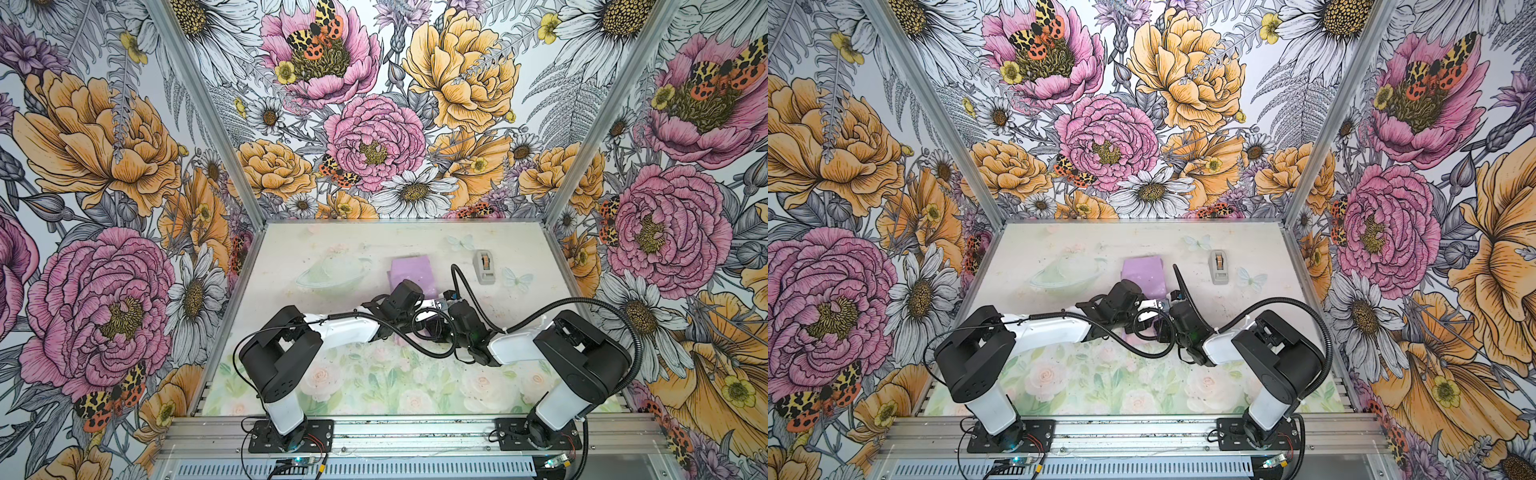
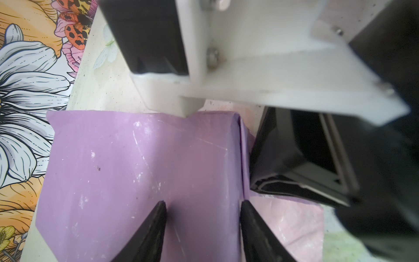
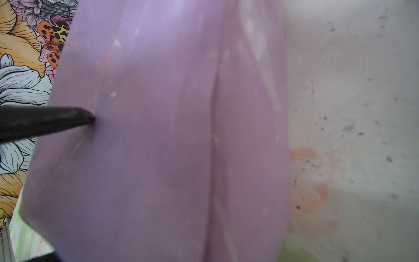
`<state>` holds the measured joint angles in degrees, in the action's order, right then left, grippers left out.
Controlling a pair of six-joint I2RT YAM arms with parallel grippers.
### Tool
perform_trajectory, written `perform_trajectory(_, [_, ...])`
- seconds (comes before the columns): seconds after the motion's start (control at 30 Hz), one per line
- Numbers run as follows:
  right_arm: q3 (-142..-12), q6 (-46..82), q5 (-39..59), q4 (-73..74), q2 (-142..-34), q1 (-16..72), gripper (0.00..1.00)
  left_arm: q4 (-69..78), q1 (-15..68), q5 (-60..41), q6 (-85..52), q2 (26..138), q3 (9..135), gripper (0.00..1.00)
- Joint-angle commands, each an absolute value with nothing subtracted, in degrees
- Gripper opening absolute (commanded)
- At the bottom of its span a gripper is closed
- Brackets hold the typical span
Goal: Wrap the gift box in paper
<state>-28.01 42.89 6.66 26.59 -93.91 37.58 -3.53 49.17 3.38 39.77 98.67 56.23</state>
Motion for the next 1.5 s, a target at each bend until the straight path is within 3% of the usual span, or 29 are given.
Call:
perform_trajectory(0.0, [-26.17,42.38,5.84,26.03,-89.42,37.66,0.19,-4.11,49.56,1.05,39.29,97.66,55.02,0.53])
perform_trajectory(0.2, [-21.31,41.37,6.48,22.59,-79.21,35.33,0.24,-4.04,49.48,1.08,39.29,97.48,55.0,0.53])
perform_trajectory(0.4, [-19.16,40.78,4.75,17.47,-74.86,32.52,0.21,-3.91,49.34,1.06,39.19,97.47,55.07,0.53])
perform_trajectory(0.77, [-24.31,41.65,5.63,23.62,-84.28,35.74,0.12,-3.95,49.39,0.88,39.19,97.12,54.93,0.53])
perform_trajectory(1.47, [-29.52,42.01,3.22,29.11,-95.2,38.4,0.08,-2.6,49.3,-0.65,38.85,97.76,54.43,0.52])
